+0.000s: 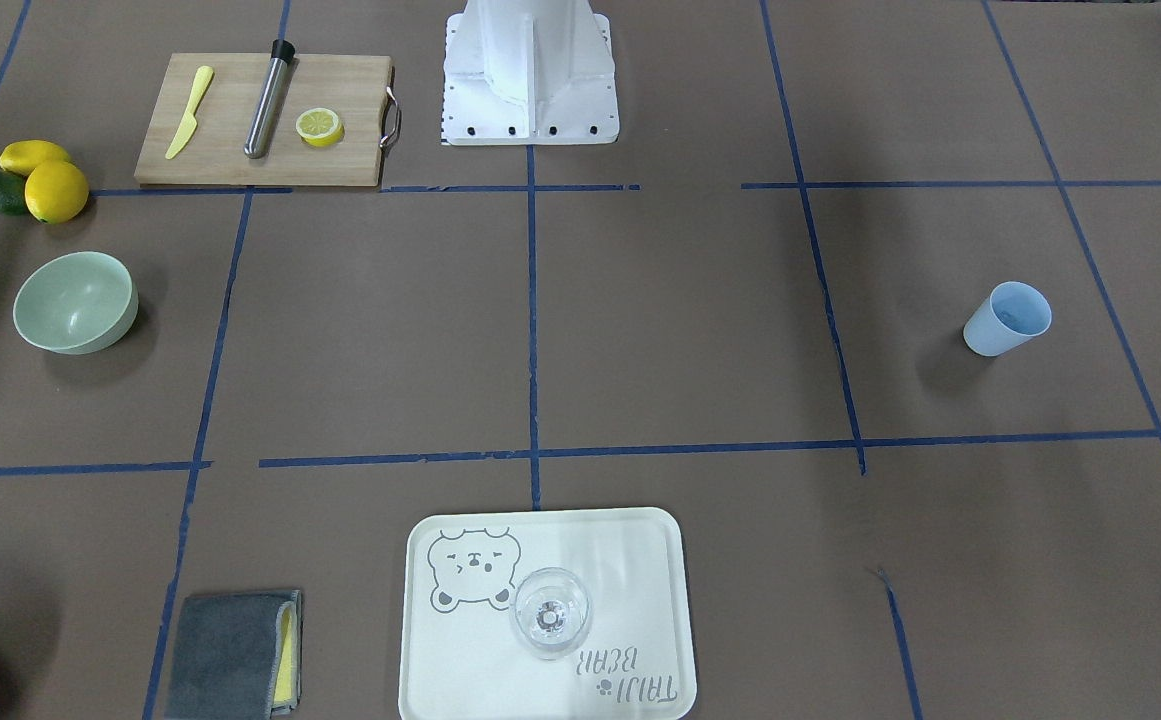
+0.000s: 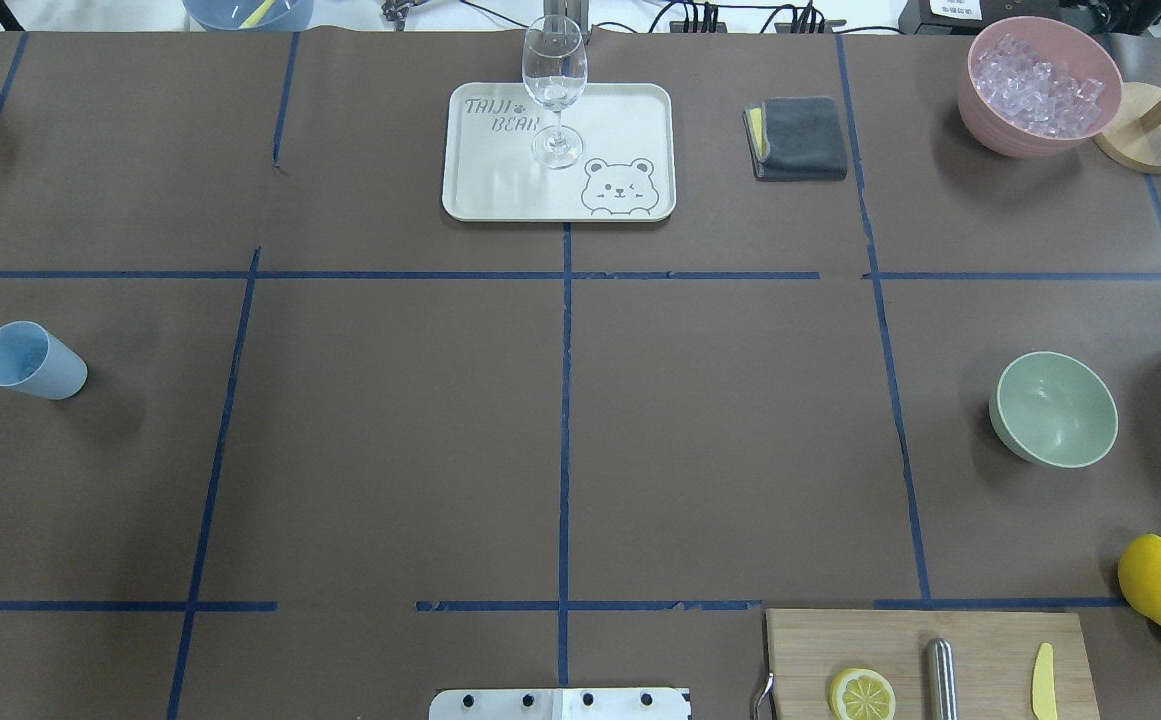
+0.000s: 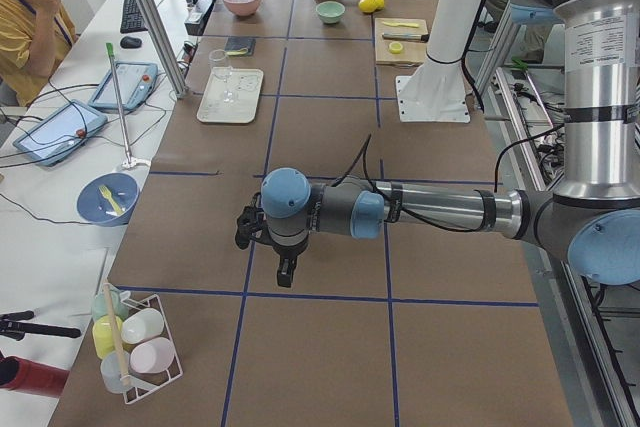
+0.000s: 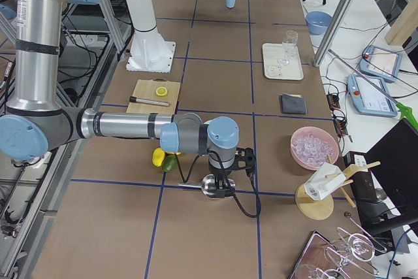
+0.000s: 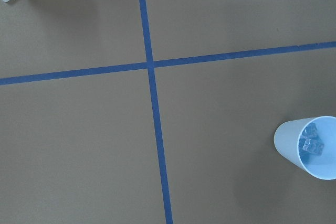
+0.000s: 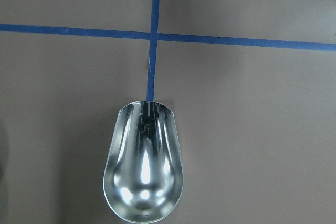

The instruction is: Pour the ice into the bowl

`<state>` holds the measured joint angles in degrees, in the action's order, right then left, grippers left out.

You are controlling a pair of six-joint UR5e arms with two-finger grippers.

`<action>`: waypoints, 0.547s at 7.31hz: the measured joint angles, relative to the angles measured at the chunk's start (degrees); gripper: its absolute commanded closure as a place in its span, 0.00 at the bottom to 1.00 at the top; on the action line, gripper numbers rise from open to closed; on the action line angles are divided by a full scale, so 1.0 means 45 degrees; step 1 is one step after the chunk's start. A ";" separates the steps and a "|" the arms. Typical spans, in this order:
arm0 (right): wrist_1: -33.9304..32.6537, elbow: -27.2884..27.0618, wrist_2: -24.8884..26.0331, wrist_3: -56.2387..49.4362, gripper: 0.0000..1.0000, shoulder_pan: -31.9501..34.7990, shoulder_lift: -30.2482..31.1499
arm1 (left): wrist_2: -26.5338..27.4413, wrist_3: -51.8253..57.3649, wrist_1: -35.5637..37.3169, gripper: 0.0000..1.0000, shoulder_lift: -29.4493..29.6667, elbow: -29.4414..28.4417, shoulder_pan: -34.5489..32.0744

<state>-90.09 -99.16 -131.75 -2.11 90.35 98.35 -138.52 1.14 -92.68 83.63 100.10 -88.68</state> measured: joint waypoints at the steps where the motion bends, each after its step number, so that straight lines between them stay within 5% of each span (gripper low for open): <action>1: 0.0000 0.0004 0.0000 0.0000 0.00 0.0000 0.0003 | 0.0015 0.0004 -0.0002 0.00 -0.0032 0.0006 -0.0001; 4: 0.0000 0.0005 -0.0025 0.0004 0.00 -0.0006 0.0018 | 0.0251 0.0002 -0.0003 0.00 -0.0090 -0.0027 0.0009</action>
<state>-90.09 -99.14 -131.86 -2.09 90.33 98.43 -137.39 1.15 -92.69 83.22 99.98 -88.64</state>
